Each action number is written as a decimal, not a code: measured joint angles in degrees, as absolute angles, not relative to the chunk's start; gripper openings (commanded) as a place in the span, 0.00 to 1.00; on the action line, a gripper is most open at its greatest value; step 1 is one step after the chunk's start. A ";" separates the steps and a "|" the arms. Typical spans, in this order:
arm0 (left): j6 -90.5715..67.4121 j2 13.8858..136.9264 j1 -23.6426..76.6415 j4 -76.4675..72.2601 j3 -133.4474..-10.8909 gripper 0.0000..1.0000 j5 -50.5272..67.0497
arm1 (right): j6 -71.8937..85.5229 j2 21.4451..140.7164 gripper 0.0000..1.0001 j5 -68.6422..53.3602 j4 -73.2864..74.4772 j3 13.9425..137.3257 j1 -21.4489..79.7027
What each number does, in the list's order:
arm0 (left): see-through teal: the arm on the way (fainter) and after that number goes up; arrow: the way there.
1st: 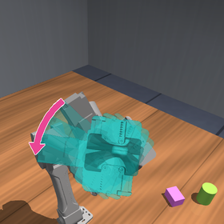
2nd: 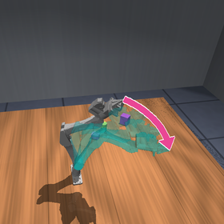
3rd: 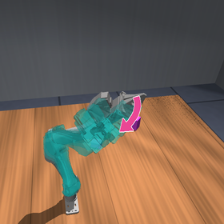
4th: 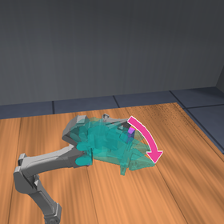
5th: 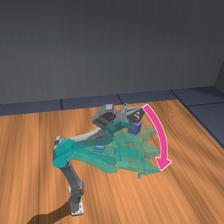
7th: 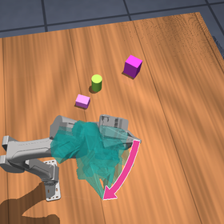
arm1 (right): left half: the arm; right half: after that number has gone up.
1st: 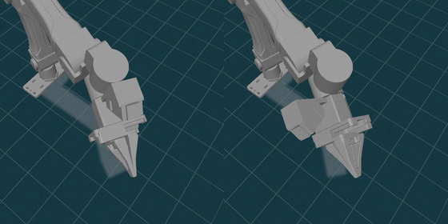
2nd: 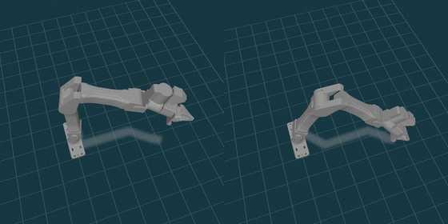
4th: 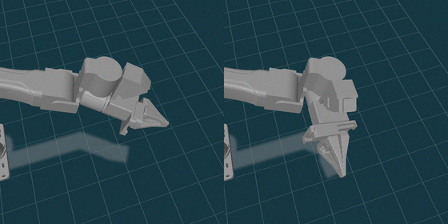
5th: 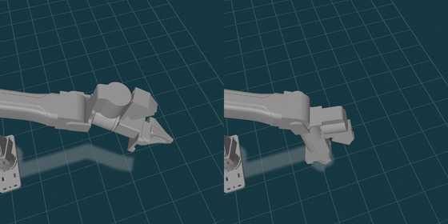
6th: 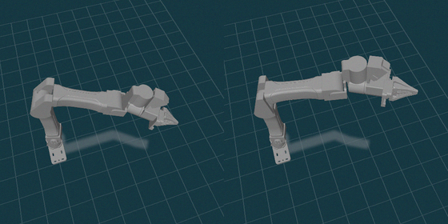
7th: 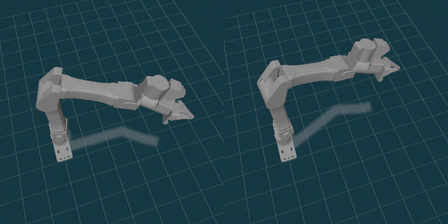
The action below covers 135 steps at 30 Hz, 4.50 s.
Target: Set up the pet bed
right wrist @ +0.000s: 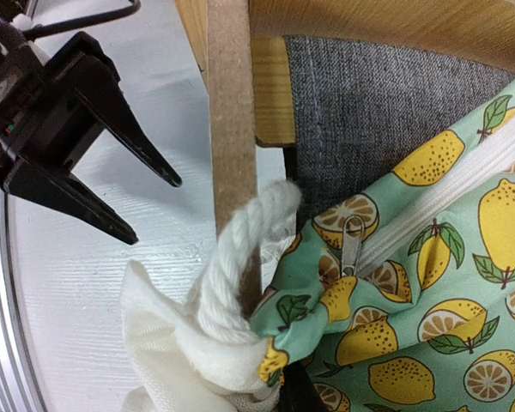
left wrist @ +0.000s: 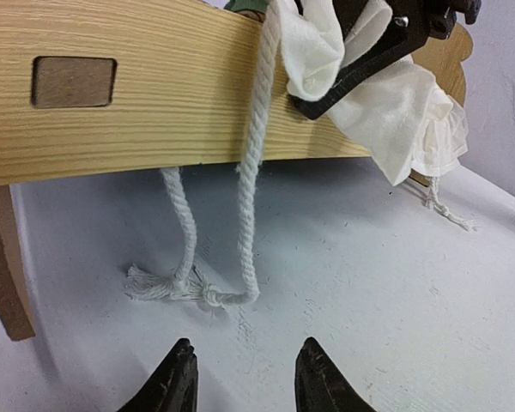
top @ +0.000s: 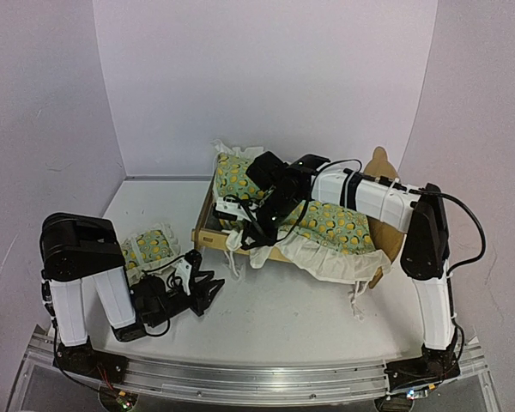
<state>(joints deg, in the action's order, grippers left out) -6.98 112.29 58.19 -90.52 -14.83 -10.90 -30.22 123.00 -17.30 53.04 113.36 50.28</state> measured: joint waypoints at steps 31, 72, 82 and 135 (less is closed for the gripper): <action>-4.93 122.74 55.86 -90.32 -32.21 0.03 -22.33 | -30.11 123.00 0.00 -17.12 52.93 113.40 49.78; -30.09 93.97 53.89 -52.69 -15.00 0.00 -2.68 | 14.92 108.12 0.92 -1.21 49.84 100.20 60.16; -30.44 89.41 53.56 -47.83 -14.44 0.00 -4.71 | 27.07 105.69 0.59 -4.93 34.17 82.43 66.61; -38.79 90.26 51.16 -43.09 -12.91 0.00 3.01 | 39.40 118.65 0.00 13.43 -20.21 76.29 68.07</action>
